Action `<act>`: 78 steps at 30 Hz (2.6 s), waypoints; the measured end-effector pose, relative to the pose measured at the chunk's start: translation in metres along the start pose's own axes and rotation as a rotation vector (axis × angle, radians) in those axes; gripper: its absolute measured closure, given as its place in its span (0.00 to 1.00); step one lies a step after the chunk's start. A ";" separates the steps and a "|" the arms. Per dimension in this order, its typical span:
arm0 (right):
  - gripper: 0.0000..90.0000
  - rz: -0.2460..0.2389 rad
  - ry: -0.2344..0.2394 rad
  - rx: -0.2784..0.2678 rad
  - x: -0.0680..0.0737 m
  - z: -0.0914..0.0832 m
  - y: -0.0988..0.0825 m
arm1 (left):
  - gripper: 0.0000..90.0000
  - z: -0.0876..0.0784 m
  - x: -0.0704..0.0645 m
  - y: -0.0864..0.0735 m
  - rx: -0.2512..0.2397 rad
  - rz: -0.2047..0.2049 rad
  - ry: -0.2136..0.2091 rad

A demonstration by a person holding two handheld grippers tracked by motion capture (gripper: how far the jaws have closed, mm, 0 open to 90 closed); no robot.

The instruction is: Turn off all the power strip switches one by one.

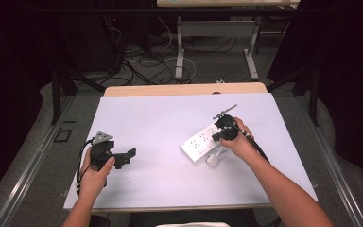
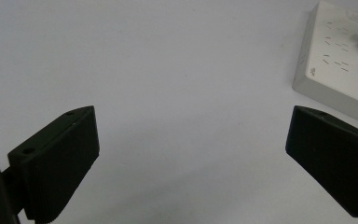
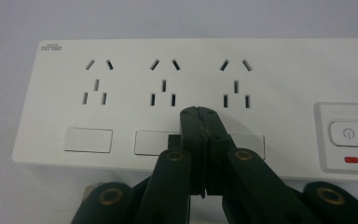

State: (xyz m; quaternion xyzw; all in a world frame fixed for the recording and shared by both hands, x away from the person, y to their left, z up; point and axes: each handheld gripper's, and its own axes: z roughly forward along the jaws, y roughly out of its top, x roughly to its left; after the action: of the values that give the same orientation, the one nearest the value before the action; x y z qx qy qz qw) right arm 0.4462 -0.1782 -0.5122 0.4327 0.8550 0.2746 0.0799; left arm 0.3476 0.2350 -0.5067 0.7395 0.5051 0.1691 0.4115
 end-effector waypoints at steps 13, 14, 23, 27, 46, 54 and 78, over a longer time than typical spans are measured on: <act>1.00 -0.035 0.024 -0.001 0.006 0.001 0.000 | 0.03 0.000 0.000 0.000 0.000 0.000 0.000; 1.00 -0.034 0.026 -0.016 0.007 0.002 0.000 | 0.03 0.000 0.000 0.000 0.000 -0.001 0.000; 1.00 -0.035 0.032 0.009 0.014 0.002 0.001 | 0.03 0.000 0.000 0.000 0.000 -0.001 0.001; 1.00 -0.060 0.052 -0.012 0.015 0.004 0.000 | 0.03 0.000 0.000 0.000 0.001 -0.006 -0.002; 1.00 -0.081 0.062 0.000 0.023 0.006 0.000 | 0.03 0.000 0.001 0.000 -0.002 0.000 0.002; 1.00 -0.084 0.059 0.000 0.023 0.006 0.000 | 0.03 0.000 0.001 0.000 -0.006 -0.001 0.001; 1.00 -0.093 0.052 0.029 0.025 0.005 0.000 | 0.03 0.000 0.001 0.000 -0.007 0.001 0.001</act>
State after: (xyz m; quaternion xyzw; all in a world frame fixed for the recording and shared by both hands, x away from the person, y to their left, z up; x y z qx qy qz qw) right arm 0.4325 -0.1567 -0.5142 0.3861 0.8800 0.2691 0.0642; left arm 0.3476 0.2357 -0.5065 0.7382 0.5045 0.1716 0.4137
